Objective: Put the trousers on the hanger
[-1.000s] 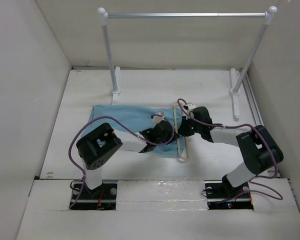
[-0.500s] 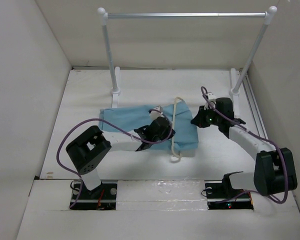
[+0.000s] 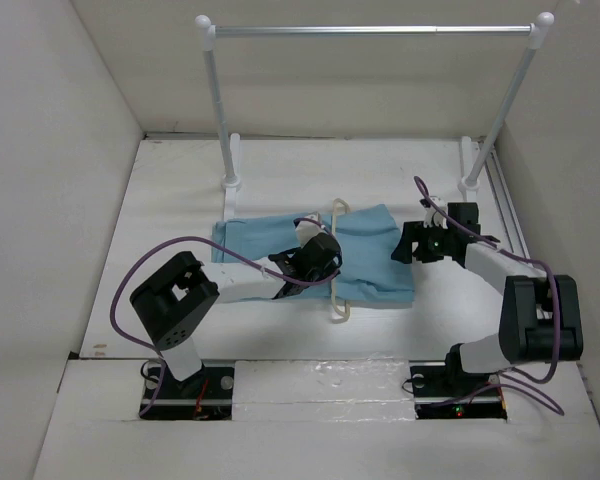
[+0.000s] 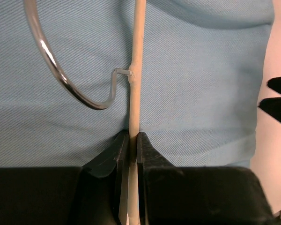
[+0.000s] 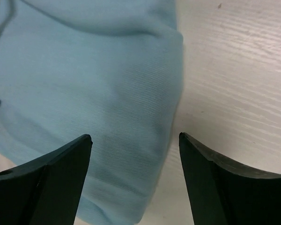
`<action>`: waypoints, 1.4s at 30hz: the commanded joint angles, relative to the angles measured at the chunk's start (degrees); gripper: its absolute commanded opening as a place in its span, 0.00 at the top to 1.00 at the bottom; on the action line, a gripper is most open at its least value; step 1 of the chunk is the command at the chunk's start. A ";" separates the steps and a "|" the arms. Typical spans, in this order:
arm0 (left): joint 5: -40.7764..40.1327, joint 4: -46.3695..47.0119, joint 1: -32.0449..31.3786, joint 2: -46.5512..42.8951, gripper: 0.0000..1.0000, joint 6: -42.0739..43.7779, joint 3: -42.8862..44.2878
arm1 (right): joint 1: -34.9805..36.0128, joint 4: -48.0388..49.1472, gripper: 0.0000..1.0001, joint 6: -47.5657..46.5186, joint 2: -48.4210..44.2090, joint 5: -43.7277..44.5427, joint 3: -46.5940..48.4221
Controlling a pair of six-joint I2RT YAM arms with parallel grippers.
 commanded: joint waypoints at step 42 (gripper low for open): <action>-10.52 -15.41 5.57 -7.97 1.00 2.14 -1.49 | -16.04 2.83 1.00 -0.81 -14.31 -9.42 -9.17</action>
